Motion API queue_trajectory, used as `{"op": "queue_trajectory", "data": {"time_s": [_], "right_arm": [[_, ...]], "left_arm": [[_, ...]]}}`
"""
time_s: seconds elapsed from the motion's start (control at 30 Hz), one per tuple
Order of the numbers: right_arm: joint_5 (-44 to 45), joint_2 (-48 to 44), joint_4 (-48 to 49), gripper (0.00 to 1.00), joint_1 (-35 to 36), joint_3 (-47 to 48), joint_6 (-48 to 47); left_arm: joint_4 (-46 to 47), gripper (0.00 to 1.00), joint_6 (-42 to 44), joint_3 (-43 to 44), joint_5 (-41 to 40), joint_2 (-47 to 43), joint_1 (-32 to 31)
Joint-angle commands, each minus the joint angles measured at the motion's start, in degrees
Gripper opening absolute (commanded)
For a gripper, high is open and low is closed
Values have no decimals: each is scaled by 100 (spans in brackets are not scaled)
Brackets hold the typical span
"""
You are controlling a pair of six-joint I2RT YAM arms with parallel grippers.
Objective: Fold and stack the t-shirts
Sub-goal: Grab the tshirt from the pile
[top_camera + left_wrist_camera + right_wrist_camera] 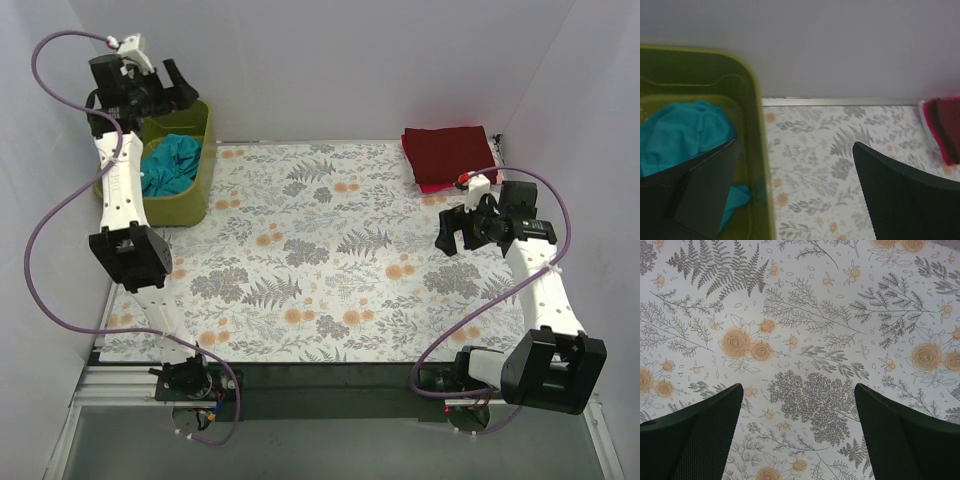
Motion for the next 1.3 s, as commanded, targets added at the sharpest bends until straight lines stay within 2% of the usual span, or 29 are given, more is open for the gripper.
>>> {"op": "queue_trajectory", "data": {"time_s": [0.0, 0.2, 0.77, 0.87, 1.0, 1.03, 1.07, 1.1, 1.13, 1.17, 1.27], "right_arm": [[-212, 192, 265, 98, 4, 178, 184], [-185, 456, 336, 98, 4, 240, 202], [157, 1142, 336, 98, -5, 503, 246], [280, 1265, 319, 98, 4, 582, 219], [403, 1371, 275, 98, -5, 679, 149], [412, 1388, 266, 98, -5, 679, 131], [430, 1388, 257, 98, -5, 679, 131], [421, 1397, 248, 98, 4, 662, 131], [404, 1397, 257, 98, 4, 644, 123], [386, 1406, 248, 98, -5, 636, 122], [351, 1415, 257, 98, 4, 609, 105]], "left_arm": [[614, 97, -539, 92, -110, 319, 486], [941, 95, -558, 65, -558, 1127, 900], [985, 95, 646, 171, -1130, 2789, 760], [1020, 91, 769, 171, -1191, 2939, 698], [1151, 63, 718, 215, -1349, 3018, 645], [1204, 47, 613, 223, -1332, 2992, 645], [1344, 37, 533, 215, -1289, 2879, 637], [1424, 16, 472, 215, -1219, 2808, 645], [1520, 4, 349, 206, -1200, 2616, 654], [1617, 0, 287, 206, -1209, 2510, 645], [2187, 0, 120, 206, -1218, 2158, 654]]}}
